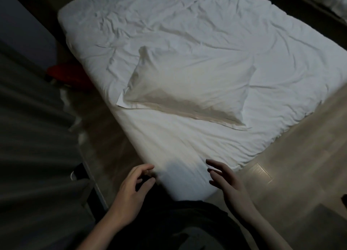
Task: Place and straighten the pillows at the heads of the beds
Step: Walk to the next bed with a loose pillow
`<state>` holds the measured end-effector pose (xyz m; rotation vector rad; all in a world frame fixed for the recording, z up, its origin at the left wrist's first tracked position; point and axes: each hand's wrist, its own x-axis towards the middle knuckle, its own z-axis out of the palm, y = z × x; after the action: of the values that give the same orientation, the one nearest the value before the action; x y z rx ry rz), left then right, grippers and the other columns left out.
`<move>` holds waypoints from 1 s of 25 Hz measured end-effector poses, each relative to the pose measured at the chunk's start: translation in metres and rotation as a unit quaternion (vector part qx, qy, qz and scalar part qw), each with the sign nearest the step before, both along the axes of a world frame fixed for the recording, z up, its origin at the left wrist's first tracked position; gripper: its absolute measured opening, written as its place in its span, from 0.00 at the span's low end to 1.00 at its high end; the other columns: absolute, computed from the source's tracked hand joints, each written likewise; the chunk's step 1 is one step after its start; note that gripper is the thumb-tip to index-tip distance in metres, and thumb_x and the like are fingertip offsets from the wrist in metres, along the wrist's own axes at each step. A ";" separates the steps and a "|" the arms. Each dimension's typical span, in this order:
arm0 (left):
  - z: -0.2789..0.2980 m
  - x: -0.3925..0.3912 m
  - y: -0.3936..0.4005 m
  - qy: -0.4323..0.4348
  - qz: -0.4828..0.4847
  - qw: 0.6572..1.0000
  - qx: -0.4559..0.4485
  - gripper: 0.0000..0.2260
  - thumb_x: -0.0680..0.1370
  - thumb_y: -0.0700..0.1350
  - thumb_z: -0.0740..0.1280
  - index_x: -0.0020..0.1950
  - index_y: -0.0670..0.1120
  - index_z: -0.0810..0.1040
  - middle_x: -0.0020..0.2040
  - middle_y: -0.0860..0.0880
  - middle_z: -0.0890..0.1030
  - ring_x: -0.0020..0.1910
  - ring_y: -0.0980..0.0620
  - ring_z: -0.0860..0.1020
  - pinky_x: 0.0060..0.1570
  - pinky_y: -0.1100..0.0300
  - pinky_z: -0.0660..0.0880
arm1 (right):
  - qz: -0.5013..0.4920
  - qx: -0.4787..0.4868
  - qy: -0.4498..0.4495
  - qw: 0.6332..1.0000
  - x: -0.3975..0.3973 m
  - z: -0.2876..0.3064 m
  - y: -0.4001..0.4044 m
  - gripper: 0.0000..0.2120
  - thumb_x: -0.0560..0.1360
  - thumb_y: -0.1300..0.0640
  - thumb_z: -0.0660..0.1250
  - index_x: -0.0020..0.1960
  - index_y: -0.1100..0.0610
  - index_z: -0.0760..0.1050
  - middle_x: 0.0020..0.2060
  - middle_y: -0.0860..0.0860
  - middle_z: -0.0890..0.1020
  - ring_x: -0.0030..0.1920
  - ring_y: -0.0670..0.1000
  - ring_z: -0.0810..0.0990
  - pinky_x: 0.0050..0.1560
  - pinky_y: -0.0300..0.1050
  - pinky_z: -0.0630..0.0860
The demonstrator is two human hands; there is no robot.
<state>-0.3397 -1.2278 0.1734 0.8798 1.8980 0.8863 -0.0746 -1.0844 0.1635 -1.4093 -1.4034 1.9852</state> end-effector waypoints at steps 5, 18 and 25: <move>-0.022 -0.092 0.058 -0.016 -0.061 0.998 -0.026 0.16 0.75 0.59 0.67 0.62 0.63 0.79 0.61 0.58 0.81 0.62 0.58 0.80 0.65 0.51 0.76 | -0.050 0.002 -0.020 0.999 -0.073 -0.017 0.028 0.13 0.83 0.50 0.68 0.65 0.37 0.81 0.65 0.40 0.83 0.68 0.43 0.80 0.71 0.62 0.75; -0.106 -0.354 0.269 -0.017 -0.239 0.963 -0.125 0.11 0.79 0.51 0.70 0.61 0.54 0.80 0.62 0.53 0.80 0.63 0.53 0.78 0.64 0.55 0.75 | -0.218 -0.051 -0.122 0.967 -0.296 -0.048 0.092 0.14 0.83 0.53 0.68 0.62 0.36 0.82 0.58 0.37 0.85 0.61 0.42 0.83 0.69 0.61 0.78; -0.193 -0.394 0.414 0.140 -0.171 0.956 -0.193 0.29 0.76 0.56 0.75 0.71 0.42 0.74 0.70 0.40 0.72 0.68 0.40 0.75 0.68 0.52 0.70 | -0.244 -0.058 -0.121 0.960 -0.341 -0.104 0.166 0.13 0.83 0.54 0.67 0.66 0.42 0.80 0.64 0.36 0.82 0.59 0.35 0.82 0.66 0.53 0.80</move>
<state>-0.7332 -0.8134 -0.0192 1.0847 1.9800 0.1758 -0.4152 -0.9184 0.0591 -1.8857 -0.9076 1.6361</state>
